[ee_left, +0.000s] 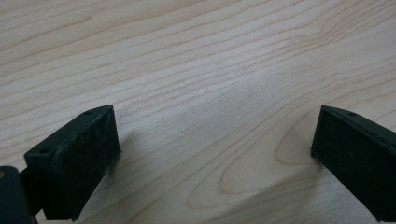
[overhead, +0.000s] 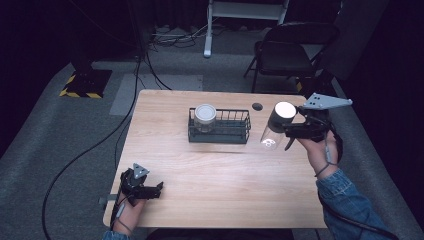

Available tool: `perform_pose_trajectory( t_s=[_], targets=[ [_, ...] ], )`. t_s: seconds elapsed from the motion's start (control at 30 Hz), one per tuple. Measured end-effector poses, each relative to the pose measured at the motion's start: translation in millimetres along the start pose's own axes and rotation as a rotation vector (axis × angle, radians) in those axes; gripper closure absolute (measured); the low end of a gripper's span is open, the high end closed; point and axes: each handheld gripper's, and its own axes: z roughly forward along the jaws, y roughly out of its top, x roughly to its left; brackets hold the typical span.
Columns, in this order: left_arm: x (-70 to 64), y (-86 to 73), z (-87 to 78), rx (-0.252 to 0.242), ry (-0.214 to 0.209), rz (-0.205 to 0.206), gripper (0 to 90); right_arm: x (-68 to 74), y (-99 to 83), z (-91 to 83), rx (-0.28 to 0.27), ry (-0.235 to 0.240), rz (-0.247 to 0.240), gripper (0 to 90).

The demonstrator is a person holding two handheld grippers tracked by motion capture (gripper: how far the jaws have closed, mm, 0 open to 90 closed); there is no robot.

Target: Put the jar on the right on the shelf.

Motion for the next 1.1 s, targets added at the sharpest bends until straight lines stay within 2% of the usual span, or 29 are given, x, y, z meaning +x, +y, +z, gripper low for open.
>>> perform_pose_trajectory(
  t_s=[0.23, 0.57, 1.1],
  targets=[
    [0.0, 0.0, 0.0, 0.0, 0.0, 0.0, 1.0, -2.5, 10.9, 12.9, 0.003, -0.008, -0.023, 32.0],
    [0.0, 0.0, 0.0, 0.0, 0.0, 0.0, 1.0, -5.9, 23.6, 34.1, -0.006, 0.008, -0.033, 32.0],
    [-0.2, -0.2, -0.4, 0.001, 0.0, -0.001, 1.4, -16.5, 39.9, 69.5, -0.014, 0.035, -0.01, 32.0]
  ],
)
